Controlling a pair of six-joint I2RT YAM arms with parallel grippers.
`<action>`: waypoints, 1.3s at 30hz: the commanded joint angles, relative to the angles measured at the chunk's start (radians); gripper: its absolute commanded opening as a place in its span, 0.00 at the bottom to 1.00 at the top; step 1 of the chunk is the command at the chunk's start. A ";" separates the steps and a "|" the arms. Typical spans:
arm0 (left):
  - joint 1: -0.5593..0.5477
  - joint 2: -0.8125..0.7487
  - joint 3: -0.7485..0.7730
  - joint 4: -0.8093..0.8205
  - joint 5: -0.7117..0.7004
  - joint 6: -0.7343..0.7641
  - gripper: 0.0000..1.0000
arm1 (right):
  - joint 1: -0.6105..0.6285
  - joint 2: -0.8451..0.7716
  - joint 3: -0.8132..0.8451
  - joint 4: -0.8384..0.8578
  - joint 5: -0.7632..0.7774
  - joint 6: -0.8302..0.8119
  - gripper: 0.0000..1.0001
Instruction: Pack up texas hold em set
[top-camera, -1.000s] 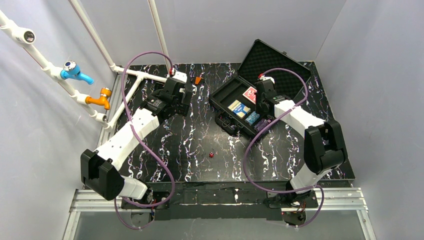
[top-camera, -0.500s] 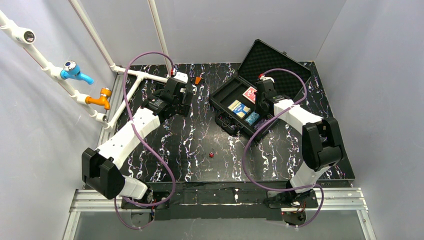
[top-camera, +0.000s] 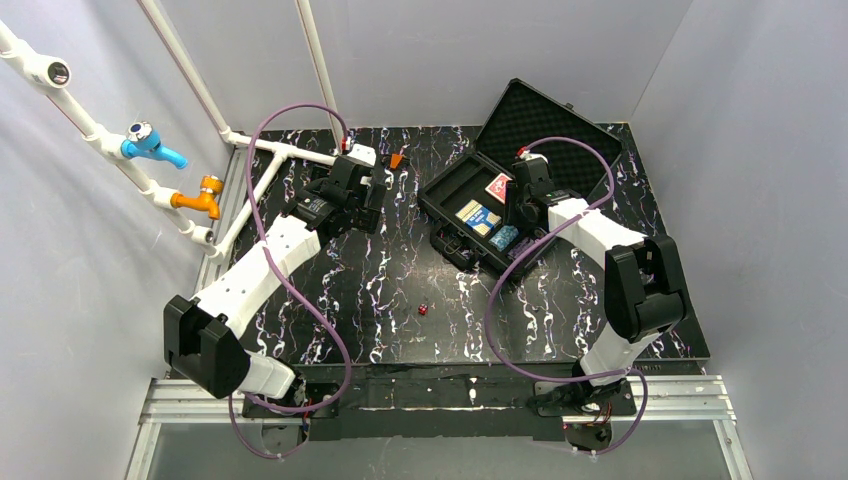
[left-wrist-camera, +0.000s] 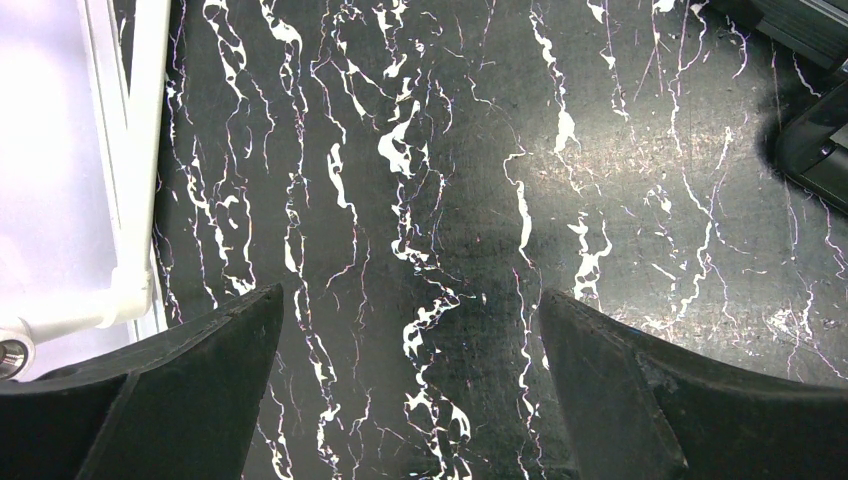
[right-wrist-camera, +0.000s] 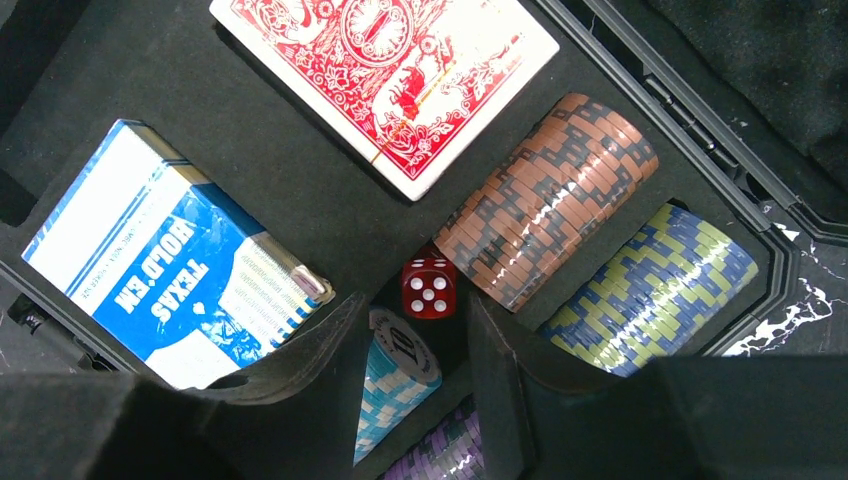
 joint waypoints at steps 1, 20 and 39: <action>0.004 -0.002 0.009 -0.015 -0.003 -0.001 0.99 | -0.012 -0.007 0.022 -0.002 0.016 -0.009 0.50; 0.004 -0.005 0.012 -0.016 0.005 -0.002 0.99 | -0.012 -0.088 0.085 -0.121 0.007 -0.022 0.50; 0.004 -0.012 0.009 -0.017 0.002 -0.003 0.99 | -0.005 -0.224 0.096 -0.197 -0.324 -0.150 0.71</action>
